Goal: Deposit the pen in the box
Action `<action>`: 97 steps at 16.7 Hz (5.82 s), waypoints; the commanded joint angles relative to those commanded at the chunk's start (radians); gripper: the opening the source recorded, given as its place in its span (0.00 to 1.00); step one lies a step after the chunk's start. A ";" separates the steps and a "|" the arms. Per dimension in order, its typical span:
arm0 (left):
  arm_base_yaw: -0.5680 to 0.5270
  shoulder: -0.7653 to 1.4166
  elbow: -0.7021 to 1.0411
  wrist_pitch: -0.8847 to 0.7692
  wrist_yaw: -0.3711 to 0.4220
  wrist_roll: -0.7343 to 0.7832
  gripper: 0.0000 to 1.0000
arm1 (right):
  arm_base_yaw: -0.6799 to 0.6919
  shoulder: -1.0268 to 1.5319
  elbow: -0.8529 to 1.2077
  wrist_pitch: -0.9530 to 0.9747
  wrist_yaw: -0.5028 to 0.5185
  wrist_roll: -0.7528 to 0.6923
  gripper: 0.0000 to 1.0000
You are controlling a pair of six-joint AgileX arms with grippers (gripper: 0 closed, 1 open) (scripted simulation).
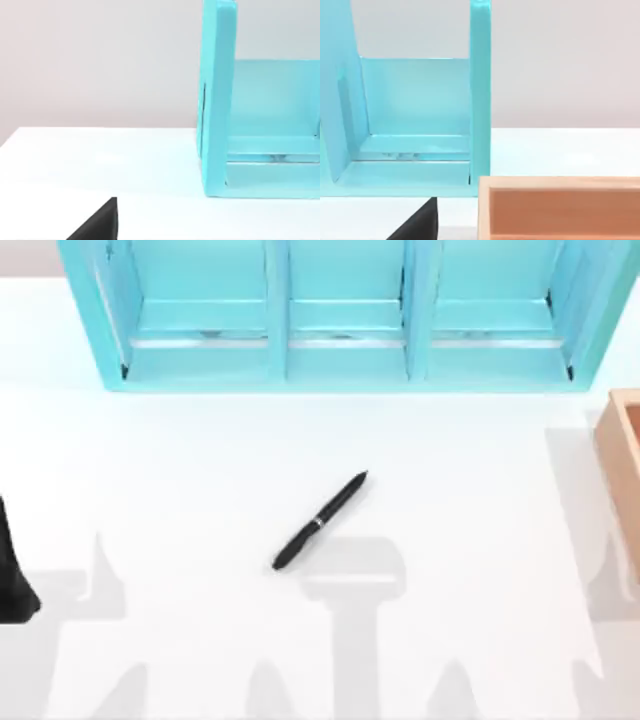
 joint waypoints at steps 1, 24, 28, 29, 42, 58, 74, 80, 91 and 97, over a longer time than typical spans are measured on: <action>0.000 0.000 0.000 0.000 0.000 0.000 1.00 | 0.000 0.000 0.000 0.000 0.000 0.000 1.00; 0.000 0.000 0.000 0.000 0.000 0.000 1.00 | 0.555 1.663 0.916 -0.094 -0.144 1.234 1.00; 0.000 0.000 0.000 0.000 0.000 0.000 1.00 | 0.612 1.820 1.015 -0.097 -0.157 1.357 1.00; 0.000 0.000 0.000 0.000 0.000 0.000 1.00 | 0.617 1.836 1.025 -0.097 -0.159 1.369 1.00; 0.000 0.000 0.000 0.000 0.000 0.000 1.00 | 0.646 2.106 1.166 0.027 -0.139 1.397 1.00; 0.000 0.000 0.000 0.000 0.000 0.000 1.00 | 0.657 2.215 1.226 0.083 -0.131 1.406 0.40; 0.000 0.000 0.000 0.000 0.000 0.000 1.00 | 0.645 2.153 1.247 0.047 -0.136 1.404 0.00; 0.000 0.000 0.000 0.000 0.000 0.000 1.00 | 0.645 2.040 1.339 -0.199 -0.137 1.401 0.00; 0.000 0.000 0.000 0.000 0.000 0.000 1.00 | 0.580 1.945 1.348 -0.283 -0.133 1.358 0.00; 0.000 0.000 0.000 0.000 0.000 0.000 1.00 | 0.174 1.730 1.164 -0.287 -0.166 1.164 0.00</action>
